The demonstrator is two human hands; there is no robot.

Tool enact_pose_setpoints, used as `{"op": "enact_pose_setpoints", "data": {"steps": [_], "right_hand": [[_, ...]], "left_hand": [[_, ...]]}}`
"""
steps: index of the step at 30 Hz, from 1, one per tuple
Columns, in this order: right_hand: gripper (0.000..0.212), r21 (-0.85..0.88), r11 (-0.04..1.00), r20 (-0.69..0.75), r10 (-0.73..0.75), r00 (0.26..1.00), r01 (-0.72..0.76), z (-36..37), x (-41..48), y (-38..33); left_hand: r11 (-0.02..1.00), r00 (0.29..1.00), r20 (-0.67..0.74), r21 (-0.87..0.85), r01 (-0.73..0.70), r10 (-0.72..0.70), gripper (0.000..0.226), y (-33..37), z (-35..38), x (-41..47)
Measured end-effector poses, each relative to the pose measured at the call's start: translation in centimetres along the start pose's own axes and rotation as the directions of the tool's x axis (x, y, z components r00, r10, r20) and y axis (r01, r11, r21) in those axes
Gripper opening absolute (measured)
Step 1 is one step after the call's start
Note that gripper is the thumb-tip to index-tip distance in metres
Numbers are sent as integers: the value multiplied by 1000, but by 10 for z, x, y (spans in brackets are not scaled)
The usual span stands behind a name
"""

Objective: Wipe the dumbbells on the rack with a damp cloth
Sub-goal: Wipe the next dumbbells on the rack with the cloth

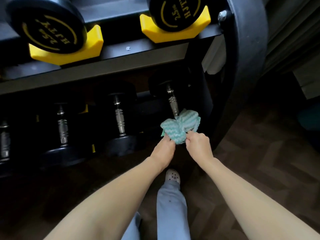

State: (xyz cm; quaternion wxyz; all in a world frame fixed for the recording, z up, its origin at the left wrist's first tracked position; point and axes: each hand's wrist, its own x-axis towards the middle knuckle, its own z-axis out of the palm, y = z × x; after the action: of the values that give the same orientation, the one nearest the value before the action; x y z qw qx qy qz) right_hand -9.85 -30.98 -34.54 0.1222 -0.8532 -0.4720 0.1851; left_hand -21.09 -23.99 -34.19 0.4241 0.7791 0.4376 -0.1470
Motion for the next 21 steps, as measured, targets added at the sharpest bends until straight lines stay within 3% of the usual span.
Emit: {"op": "enact_pose_setpoints", "data": {"steps": [4,7,10,14,15,21], "right_hand": [[15,-51,999,-132,-8,991,1,10,-22,-23],[26,47,994,-63,100,993,-97,19,-29,-45],[42,288,914,87,271,959,-284,31,-30,-75],[35,552,654,169,519,838,-517,27,-22,-130],[32,601,613,186,516,836,-512,24,-22,-144],[20,699,603,153,399,904,-384,-37,-31,-218]], "left_hand": [[994,990,133,84,-63,51,27,-16,1,-9],[989,976,203,110,-100,76,24,-23,-14,-25],[1000,1000,19,21,1,-2,24,-38,-37,-41],[982,987,-155,-188,18,-47,21,-65,-83,-63],[978,985,-167,-206,0,-35,24,-73,-98,-72],[946,963,-267,-296,-129,47,21,-88,-188,-126]]}}
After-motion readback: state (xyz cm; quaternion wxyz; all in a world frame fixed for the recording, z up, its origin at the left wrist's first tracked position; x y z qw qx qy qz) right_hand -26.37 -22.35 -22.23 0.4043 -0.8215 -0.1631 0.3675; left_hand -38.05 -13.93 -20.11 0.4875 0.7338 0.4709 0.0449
